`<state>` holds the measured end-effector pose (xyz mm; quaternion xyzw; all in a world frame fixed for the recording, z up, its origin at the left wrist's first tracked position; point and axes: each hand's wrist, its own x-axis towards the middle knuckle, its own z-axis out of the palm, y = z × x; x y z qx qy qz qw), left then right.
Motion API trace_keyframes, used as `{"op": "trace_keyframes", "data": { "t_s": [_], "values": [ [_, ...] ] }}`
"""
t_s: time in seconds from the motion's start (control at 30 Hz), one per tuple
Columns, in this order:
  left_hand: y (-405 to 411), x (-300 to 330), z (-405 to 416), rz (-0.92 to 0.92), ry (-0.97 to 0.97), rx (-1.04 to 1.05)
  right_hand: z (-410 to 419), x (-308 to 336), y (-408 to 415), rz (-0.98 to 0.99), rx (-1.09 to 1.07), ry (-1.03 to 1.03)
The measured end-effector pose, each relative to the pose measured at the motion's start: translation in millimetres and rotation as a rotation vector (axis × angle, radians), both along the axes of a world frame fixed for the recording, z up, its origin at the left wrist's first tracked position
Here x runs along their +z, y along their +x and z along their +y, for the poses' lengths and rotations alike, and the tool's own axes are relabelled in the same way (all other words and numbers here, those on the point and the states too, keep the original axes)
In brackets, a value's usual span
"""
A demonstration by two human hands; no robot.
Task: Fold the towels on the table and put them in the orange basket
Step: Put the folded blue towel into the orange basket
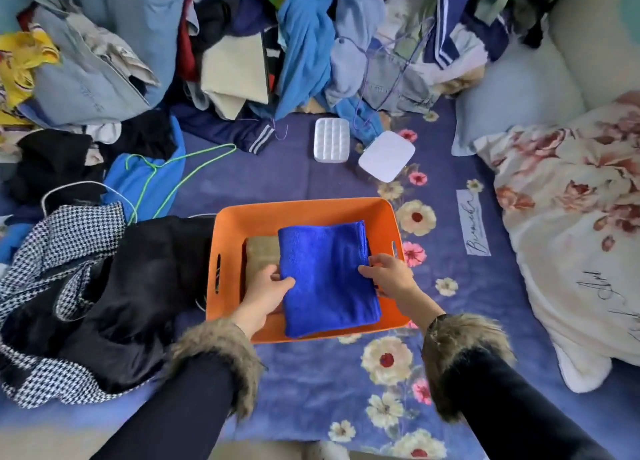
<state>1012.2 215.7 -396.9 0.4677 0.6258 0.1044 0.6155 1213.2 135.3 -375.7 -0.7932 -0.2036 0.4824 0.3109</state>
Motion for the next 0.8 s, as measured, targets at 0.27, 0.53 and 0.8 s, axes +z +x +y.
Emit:
{"op": "trace_keyframes", "data": {
  "t_s": [0.27, 0.53, 0.8],
  "values": [
    [42, -107, 37, 0.159, -0.090, -0.051, 47, -104, 18, -0.154, -0.017, -0.129],
    [74, -161, 47, 0.160, -0.079, -0.143, 60, -139, 12, -0.392, 0.109, -0.290],
    [75, -163, 42, 0.309, 0.182, -0.357, 53, -148, 0, -0.726, 0.575, -0.348]
  ]
}}
